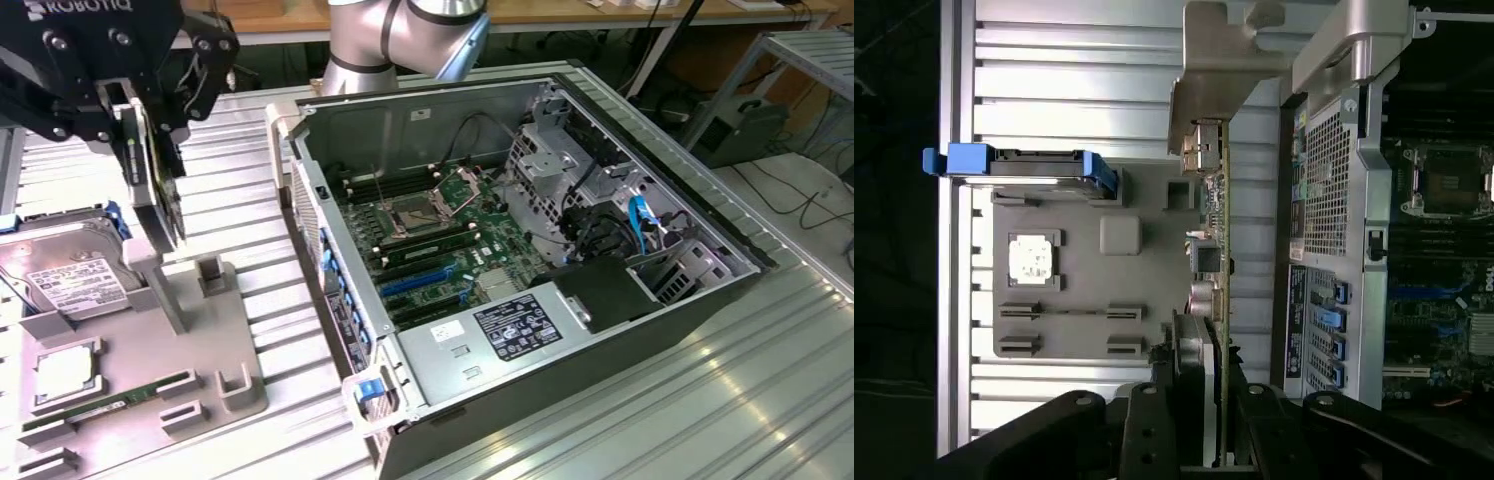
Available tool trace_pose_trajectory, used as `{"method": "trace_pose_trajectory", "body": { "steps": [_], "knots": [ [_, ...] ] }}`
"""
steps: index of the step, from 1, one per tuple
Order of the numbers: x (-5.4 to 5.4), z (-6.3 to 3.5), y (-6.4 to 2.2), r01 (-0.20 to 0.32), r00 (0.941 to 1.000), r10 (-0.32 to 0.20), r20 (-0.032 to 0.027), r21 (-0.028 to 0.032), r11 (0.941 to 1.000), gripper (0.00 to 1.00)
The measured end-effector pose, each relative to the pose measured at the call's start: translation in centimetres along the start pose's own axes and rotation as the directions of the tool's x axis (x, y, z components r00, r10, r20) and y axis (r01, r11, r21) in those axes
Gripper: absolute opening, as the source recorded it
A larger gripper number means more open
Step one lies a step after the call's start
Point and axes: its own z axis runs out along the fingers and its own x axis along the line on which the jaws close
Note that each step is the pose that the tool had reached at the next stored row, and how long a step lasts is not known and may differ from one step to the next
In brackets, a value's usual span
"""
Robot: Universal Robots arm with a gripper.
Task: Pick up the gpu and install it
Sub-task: 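Pick up the gpu and move the gpu toward the slot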
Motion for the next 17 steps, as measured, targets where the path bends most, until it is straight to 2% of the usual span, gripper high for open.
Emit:
{"method": "trace_pose_trajectory", "body": {
  "steps": [2, 3, 12, 17],
  "knots": [
    [0.0, -1.57, 0.06, 0.000, 1.0000, 0.000, 0.0000, 0.0000, 1.0000, 0.28],
    [0.0, -2.06, 0.08, 0.000, 1.0000, 0.000, -0.0002, 0.0002, 1.0000, 0.28],
    [-0.1, -5.19, 0.20, 0.000, 1.0000, 0.000, -0.0001, 0.0001, 1.0000, 0.28],
    [-0.1, -5.33, 0.20, 0.000, 1.0000, 0.000, 0.0001, -0.0004, 1.0000, 0.28]
  ]
}}
